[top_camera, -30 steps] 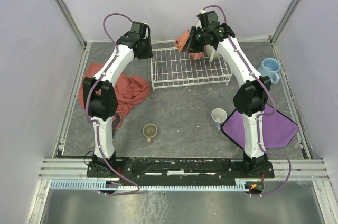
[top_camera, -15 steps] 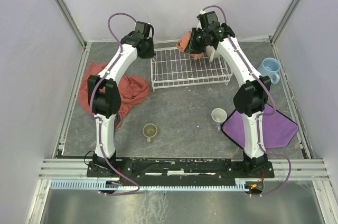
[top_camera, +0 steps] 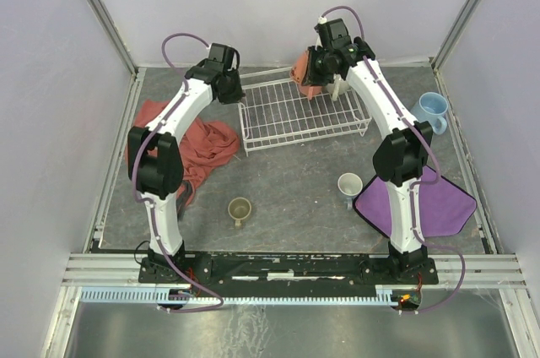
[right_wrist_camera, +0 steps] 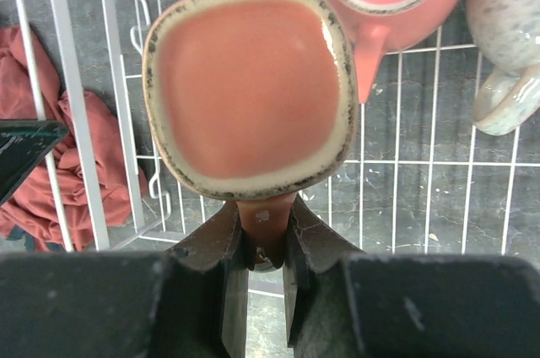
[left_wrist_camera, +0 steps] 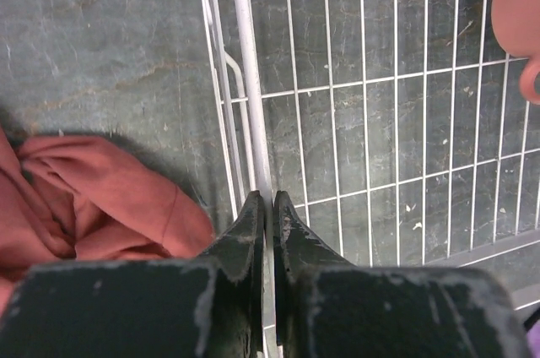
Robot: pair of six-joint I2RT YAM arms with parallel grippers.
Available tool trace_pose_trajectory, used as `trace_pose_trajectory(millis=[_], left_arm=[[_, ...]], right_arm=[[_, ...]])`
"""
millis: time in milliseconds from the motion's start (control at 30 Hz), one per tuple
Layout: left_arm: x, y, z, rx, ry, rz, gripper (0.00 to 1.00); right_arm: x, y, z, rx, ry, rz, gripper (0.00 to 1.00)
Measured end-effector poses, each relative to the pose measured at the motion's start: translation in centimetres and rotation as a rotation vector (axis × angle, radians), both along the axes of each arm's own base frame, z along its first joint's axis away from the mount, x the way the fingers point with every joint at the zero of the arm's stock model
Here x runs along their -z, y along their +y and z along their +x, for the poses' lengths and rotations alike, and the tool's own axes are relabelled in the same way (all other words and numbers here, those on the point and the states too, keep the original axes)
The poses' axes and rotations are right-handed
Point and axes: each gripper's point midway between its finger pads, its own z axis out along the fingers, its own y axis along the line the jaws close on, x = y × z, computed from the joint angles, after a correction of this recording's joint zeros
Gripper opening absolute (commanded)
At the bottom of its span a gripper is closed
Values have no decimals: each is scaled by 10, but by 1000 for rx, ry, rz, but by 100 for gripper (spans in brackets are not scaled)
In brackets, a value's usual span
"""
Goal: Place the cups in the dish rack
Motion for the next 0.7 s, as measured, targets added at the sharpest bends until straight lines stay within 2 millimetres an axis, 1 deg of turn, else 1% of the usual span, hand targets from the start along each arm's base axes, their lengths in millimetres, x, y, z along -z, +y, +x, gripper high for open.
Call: trace_pose_trajectory(millis=[133, 267, 500, 700], left_arm=[[0, 0, -13, -21, 23, -34, 3], [1, -2, -25, -52, 49, -85, 3], [1, -12, -38, -98, 84, -217, 3], [1, -23, -57, -123, 113, -340, 3]], right_arm=[[3, -1, -2, -13, -10, -48, 1], [7, 5, -8, -37, -10, -77, 1], [30, 14, -20, -69, 34, -115, 1], [44, 10, -24, -80, 45, -171, 1]])
